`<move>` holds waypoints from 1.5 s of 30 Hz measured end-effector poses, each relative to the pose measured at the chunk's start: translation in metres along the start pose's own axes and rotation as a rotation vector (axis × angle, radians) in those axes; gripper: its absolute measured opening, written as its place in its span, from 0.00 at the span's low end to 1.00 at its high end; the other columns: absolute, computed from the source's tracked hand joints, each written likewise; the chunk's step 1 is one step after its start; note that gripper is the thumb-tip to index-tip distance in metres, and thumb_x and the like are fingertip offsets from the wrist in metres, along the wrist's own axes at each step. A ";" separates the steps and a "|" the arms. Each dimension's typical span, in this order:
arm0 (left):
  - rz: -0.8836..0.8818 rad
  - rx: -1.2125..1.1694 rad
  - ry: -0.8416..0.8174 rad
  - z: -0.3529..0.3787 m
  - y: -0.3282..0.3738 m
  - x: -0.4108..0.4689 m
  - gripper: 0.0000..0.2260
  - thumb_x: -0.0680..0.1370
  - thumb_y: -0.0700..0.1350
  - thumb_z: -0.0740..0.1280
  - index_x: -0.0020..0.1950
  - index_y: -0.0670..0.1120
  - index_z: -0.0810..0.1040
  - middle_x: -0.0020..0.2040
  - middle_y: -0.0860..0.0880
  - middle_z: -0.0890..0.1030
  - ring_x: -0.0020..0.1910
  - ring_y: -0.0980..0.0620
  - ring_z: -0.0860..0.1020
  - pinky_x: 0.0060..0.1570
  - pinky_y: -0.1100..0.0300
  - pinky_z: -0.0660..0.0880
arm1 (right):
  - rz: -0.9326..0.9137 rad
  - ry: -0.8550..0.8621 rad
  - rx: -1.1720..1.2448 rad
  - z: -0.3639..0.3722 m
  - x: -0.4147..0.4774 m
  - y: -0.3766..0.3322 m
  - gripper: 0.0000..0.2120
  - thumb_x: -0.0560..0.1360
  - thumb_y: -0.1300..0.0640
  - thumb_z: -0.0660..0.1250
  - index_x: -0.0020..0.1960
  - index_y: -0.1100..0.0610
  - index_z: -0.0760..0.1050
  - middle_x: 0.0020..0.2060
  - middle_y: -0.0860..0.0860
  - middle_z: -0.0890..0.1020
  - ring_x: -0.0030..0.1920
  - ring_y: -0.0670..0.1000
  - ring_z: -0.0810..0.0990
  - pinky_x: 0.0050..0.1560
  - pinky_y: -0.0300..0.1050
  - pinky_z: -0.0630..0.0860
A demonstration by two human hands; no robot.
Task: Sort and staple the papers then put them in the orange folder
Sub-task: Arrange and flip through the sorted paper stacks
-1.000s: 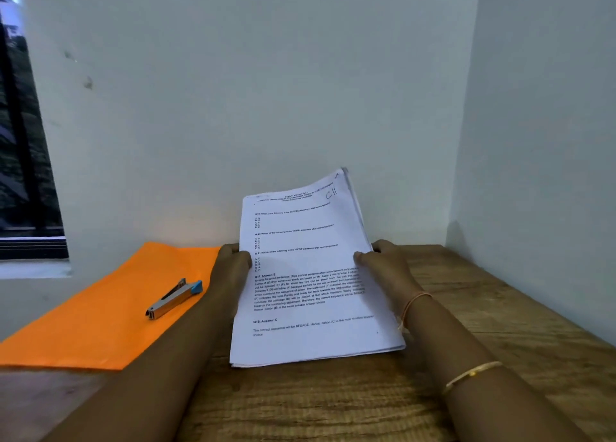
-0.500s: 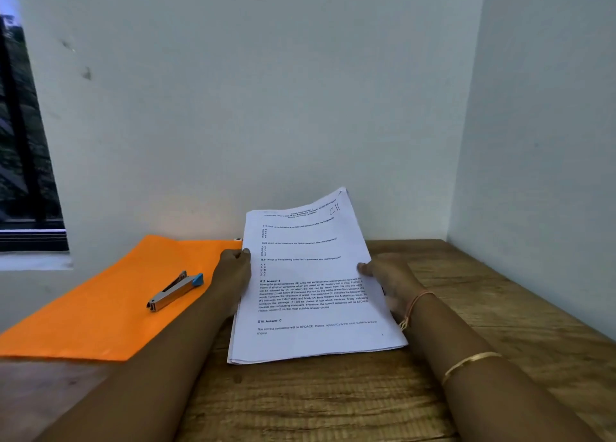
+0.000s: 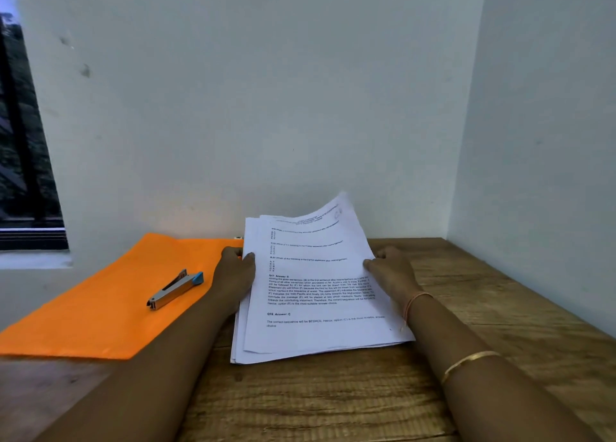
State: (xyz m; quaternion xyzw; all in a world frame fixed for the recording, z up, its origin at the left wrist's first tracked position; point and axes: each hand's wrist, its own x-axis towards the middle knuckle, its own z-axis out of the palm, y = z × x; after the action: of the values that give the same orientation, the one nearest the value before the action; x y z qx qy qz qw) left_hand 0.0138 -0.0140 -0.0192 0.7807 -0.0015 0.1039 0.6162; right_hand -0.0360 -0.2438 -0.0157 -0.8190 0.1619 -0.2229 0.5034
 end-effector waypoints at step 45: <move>0.115 0.461 -0.064 0.003 -0.003 -0.005 0.19 0.77 0.42 0.66 0.66 0.38 0.69 0.65 0.41 0.74 0.61 0.43 0.73 0.47 0.62 0.65 | 0.118 -0.404 -0.916 -0.018 0.004 0.010 0.35 0.65 0.42 0.49 0.71 0.49 0.62 0.74 0.57 0.63 0.71 0.62 0.62 0.69 0.67 0.56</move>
State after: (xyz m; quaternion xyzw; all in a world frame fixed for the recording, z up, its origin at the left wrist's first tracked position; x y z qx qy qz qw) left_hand 0.0102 -0.0170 -0.0232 0.9023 -0.0417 0.1114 0.4144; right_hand -0.0426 -0.2641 -0.0164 -0.9720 0.1884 0.0629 0.1253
